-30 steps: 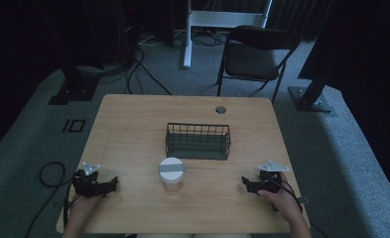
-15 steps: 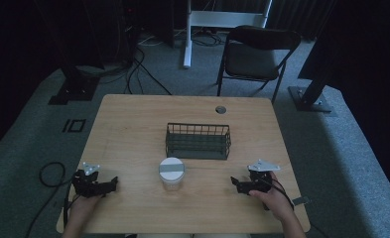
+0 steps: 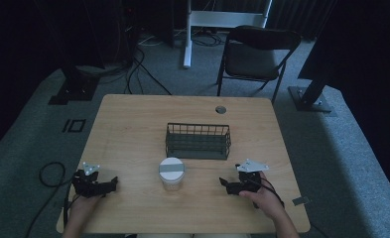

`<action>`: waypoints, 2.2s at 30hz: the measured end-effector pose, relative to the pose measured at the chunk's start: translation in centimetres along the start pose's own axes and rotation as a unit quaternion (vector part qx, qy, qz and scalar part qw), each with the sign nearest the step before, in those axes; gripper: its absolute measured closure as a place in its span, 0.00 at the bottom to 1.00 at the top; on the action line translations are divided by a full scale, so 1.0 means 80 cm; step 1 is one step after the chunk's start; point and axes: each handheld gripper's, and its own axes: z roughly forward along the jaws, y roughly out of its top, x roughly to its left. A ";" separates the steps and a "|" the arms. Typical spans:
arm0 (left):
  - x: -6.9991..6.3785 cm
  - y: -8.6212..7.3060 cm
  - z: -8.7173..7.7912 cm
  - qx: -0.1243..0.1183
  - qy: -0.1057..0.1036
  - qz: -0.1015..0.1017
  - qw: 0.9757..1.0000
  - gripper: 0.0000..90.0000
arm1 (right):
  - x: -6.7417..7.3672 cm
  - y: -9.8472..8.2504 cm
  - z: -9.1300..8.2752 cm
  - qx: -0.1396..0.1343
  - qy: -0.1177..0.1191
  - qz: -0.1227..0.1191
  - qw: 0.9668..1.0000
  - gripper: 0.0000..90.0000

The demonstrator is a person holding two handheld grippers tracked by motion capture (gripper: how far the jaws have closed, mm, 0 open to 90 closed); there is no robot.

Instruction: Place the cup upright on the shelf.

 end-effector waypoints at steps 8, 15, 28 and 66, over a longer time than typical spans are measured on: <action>0.000 0.000 0.000 0.000 0.000 -0.001 1.000 0.00 | 0.019 0.011 0.012 -0.005 0.025 -0.014 1.000 0.15; 0.000 0.000 0.000 0.000 0.000 -0.001 1.000 0.00 | 0.033 0.019 0.020 -0.010 0.043 -0.024 0.999 0.15; 0.000 0.000 0.000 0.000 0.000 -0.001 1.000 0.00 | 0.068 0.032 0.040 -0.018 0.080 -0.041 0.996 0.15; 0.000 0.000 0.000 0.000 0.000 -0.001 1.000 0.00 | 0.148 0.067 0.108 -0.061 0.162 -0.068 0.983 0.14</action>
